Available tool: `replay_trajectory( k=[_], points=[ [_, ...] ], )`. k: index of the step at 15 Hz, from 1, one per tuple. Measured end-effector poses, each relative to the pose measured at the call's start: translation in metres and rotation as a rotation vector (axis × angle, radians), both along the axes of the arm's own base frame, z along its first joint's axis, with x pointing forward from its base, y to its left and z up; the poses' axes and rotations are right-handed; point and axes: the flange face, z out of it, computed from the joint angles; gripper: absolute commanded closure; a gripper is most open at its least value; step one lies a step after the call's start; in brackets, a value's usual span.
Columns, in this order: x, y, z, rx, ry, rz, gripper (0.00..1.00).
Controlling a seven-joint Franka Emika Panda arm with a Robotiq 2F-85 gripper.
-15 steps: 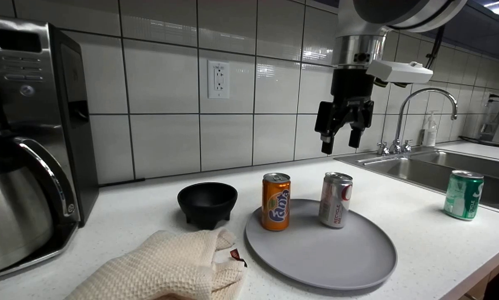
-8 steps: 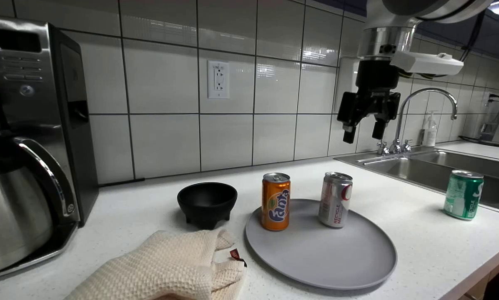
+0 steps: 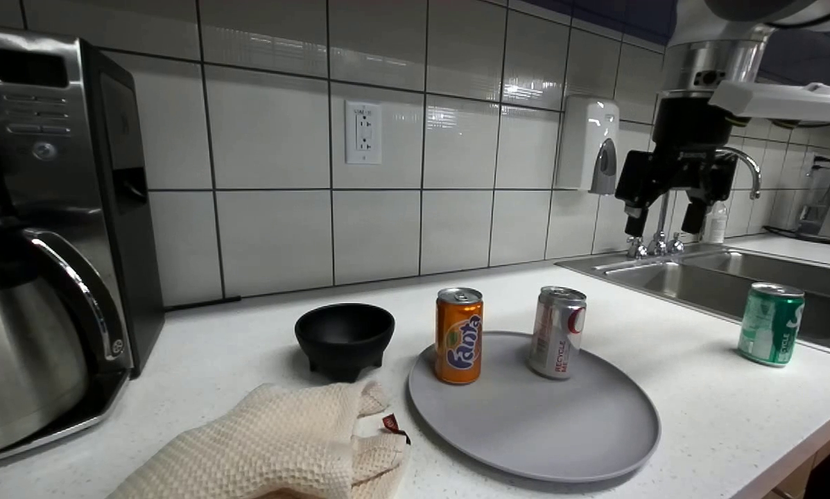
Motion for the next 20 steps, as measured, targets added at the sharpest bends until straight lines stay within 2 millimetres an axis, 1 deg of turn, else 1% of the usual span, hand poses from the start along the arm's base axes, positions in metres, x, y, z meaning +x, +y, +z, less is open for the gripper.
replay_trajectory(
  k=[5, 9, 15, 20],
  points=[
    [-0.031, -0.029, -0.007, 0.017, 0.010, -0.130, 0.00],
    [-0.052, -0.047, -0.008, 0.028, 0.004, -0.223, 0.00],
    [-0.076, -0.072, -0.010, 0.044, 0.007, -0.348, 0.00],
    [-0.090, -0.095, -0.016, 0.060, 0.026, -0.431, 0.00]
  ],
)
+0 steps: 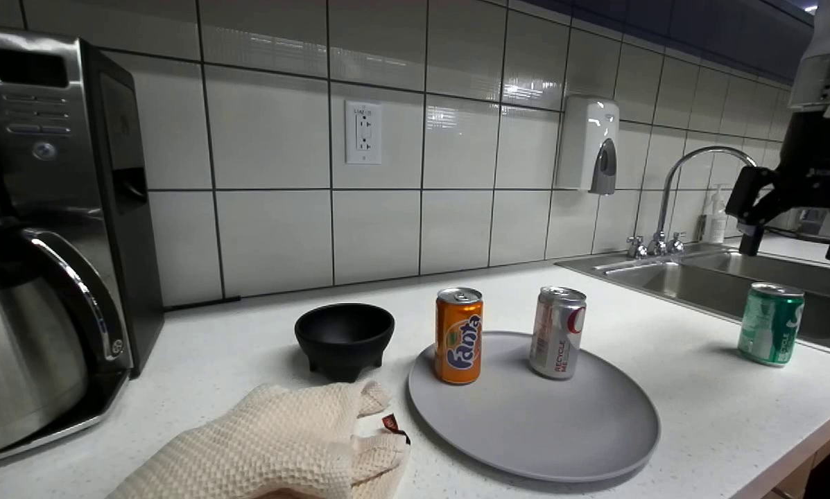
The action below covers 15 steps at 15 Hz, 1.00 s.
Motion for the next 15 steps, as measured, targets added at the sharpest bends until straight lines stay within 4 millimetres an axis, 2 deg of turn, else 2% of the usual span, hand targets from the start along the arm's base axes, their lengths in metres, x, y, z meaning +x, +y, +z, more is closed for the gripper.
replay_trajectory(
  k=[9, 15],
  points=[
    [-0.015, -0.031, -0.008, 0.033, 0.007, -0.136, 0.00],
    [-0.017, -0.043, -0.024, 0.043, 0.024, -0.180, 0.00]
  ],
)
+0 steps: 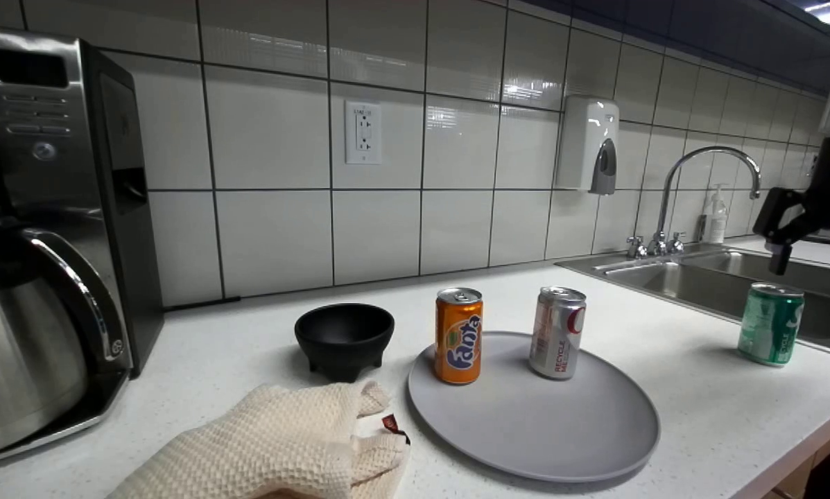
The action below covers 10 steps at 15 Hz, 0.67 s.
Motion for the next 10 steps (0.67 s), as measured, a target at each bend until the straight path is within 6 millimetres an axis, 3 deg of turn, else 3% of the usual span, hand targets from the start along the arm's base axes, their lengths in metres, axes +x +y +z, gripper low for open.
replay_trajectory(
  k=[10],
  points=[
    [0.011, -0.014, -0.029, 0.014, 0.038, -0.043, 0.00]
  ],
)
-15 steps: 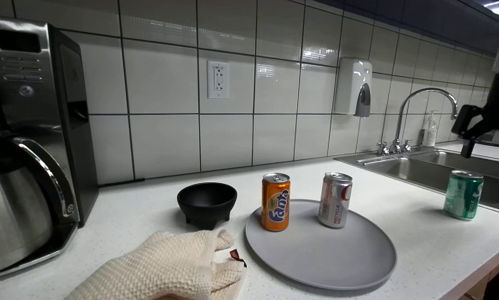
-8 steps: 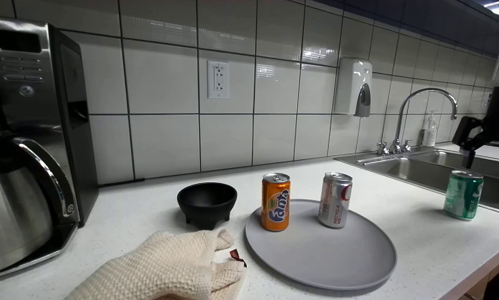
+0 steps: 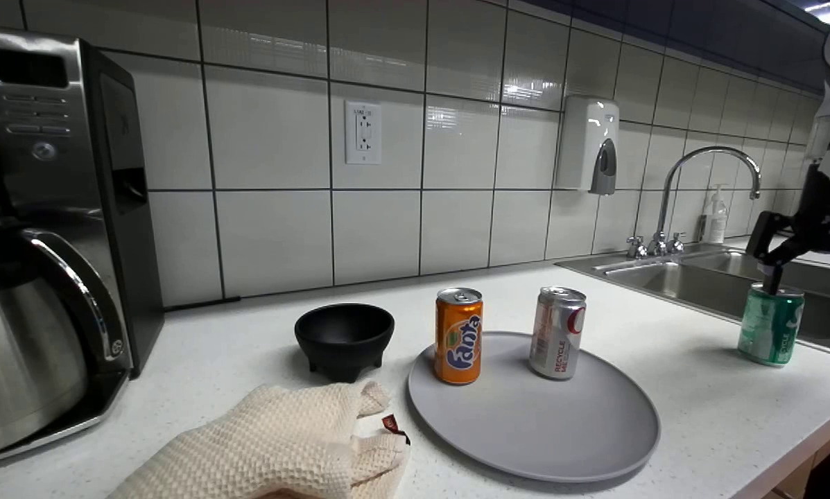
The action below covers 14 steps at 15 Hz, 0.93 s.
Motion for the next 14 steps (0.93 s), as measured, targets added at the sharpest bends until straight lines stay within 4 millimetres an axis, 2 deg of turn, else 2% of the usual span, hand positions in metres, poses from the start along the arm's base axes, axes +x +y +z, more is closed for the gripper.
replay_trajectory(
  k=[8, 14],
  points=[
    [0.023, -0.011, -0.010, 0.003, 0.014, -0.012, 0.00],
    [0.041, -0.011, -0.018, 0.015, 0.025, -0.013, 0.00]
  ],
)
